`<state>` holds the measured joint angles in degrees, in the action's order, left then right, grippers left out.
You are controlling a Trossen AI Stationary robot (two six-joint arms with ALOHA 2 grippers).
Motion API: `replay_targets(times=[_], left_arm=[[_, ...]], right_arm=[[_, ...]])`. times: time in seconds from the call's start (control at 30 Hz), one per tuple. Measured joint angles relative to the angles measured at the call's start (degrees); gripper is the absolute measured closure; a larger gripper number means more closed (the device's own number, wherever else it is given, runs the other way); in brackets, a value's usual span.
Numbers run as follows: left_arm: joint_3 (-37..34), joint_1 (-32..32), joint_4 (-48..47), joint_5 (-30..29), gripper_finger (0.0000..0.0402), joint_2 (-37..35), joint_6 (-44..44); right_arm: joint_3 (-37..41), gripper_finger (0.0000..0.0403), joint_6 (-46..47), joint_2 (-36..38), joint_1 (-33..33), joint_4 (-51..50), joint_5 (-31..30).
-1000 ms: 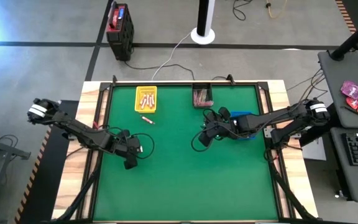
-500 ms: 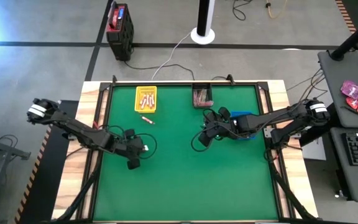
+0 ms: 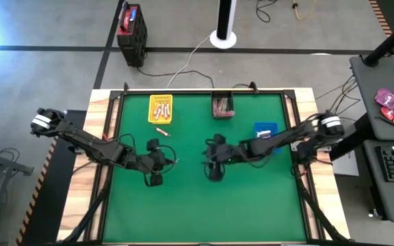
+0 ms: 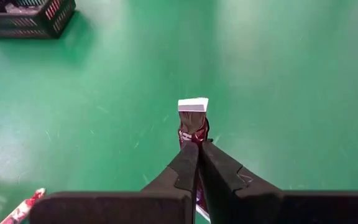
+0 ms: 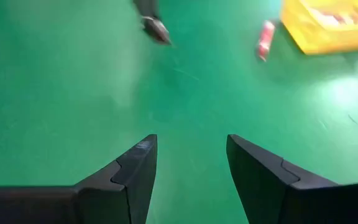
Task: Sort candy by brand, put in halloween buckets
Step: Put the brown chocolate into the blue basket
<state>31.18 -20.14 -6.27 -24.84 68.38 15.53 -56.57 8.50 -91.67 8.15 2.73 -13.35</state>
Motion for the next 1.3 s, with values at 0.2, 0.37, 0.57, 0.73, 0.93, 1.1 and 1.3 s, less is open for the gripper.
replay_targets(times=[0.2, 0.37, 0.57, 0.73, 0.93, 1.1, 1.3], left_arm=[[0.0, 0.0, 0.5, 0.0, 0.0401, 0.0, 0.0], [0.0, 0.0, 0.9, -0.1, 0.0401, 0.0, 0.0], [0.0, 0.0, 1.3, -0.1, 0.0401, 0.0, 0.0], [0.1, 0.0, 1.7, -0.1, 0.0401, 0.0, 0.0], [0.1, -0.1, 1.6, 0.1, 0.0401, 0.0, -0.1], [0.1, 0.0, 1.6, -1.1, 0.0400, 0.0, 0.2], [0.1, 0.0, 1.0, -4.3, 0.0355, -1.3, 0.0]], right_arm=[[-0.4, 0.0216, -9.9, -8.1, 0.9, 15.2, -0.1], [-4.9, 0.0216, -14.7, -13.6, 0.3, 18.7, 0.0], [-12.4, 0.0216, -19.5, -18.7, -0.3, 18.6, 0.5], [-16.6, 0.0222, -19.5, -21.6, -1.3, 15.8, 7.0], [-19.2, 0.0321, -19.1, -23.2, -1.5, 13.7, 7.2], [-19.2, 0.0381, -19.9, -22.8, -1.6, 12.6, 7.3], [-20.4, 0.0386, -19.2, -17.0, -2.3, -8.4, 4.6]])
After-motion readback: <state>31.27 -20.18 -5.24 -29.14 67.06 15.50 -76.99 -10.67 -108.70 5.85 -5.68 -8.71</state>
